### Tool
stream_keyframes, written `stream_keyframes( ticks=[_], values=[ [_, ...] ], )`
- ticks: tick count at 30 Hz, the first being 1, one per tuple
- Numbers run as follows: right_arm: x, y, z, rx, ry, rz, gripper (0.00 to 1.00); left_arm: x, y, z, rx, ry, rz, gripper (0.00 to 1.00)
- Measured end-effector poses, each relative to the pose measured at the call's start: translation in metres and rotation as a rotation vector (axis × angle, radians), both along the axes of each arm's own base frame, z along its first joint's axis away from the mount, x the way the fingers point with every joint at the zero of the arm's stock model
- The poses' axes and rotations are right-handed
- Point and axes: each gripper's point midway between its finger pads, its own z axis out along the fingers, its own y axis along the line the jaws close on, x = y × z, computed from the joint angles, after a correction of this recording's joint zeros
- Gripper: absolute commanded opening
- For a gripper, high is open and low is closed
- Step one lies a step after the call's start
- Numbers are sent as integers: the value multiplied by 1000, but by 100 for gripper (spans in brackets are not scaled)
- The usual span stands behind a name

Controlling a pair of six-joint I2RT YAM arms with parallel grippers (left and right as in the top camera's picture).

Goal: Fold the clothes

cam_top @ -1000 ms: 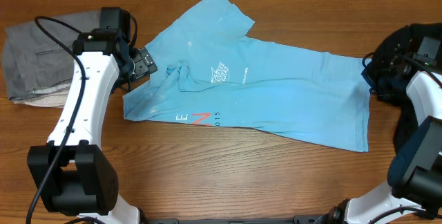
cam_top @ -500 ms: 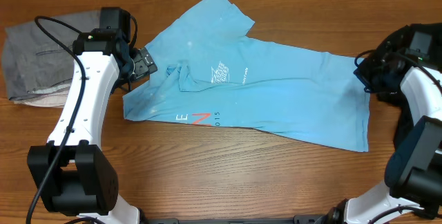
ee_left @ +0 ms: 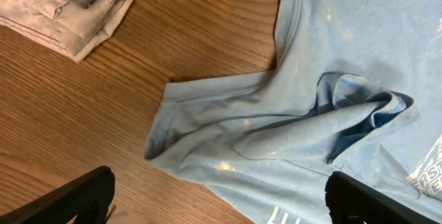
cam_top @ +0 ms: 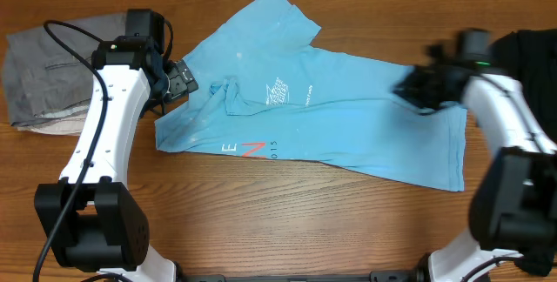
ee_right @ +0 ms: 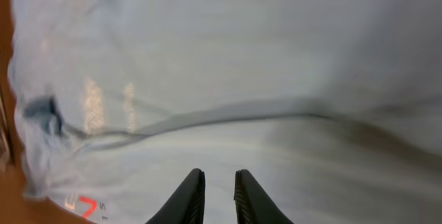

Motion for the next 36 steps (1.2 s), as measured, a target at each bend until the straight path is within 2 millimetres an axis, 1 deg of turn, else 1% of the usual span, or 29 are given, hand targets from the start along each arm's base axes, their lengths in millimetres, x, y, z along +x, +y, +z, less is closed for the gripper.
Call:
stream_keyframes(
  ticks=[2,4,6,8,9,11,13,16,18,20,22,25,27,31,36],
  values=[
    [-1,52,2,-36,-57,133,24,0,0,0,0,-1,0,100],
    [-8,103,4,-75,-114,252,28,0,0,0,0,-1,0,100],
    [-17,144,5,-120,-169,337,32,0,0,0,0,0,0,100],
    [-24,175,7,-172,-227,381,35,0,0,0,0,0,0,100],
    [-26,186,8,-190,-250,390,35,0,0,0,0,-1,0,100],
    [-25,210,11,-218,-319,398,36,0,0,0,0,-1,0,100],
    [-22,235,10,-219,-383,403,38,0,0,0,0,-1,0,100],
    [-20,269,-3,-205,-445,412,43,0,0,0,0,-1,0,100],
    [-22,284,-18,-209,-457,417,44,0,0,0,0,-1,0,100],
    [-22,295,-35,-220,-465,417,44,0,0,0,0,-1,0,100],
    [-21,300,-50,-231,-472,410,44,0,0,0,0,0,0,100],
    [-15,304,-65,-240,-485,394,44,1,0,0,0,-2,0,100],
    [-11,305,-68,-241,-500,380,44,0,0,0,0,-1,0,100],
    [-5,308,-63,-228,-532,362,45,0,0,0,0,-2,0,100],
    [-11,315,-62,-227,-538,371,45,0,0,0,0,-2,0,100]
  ],
)
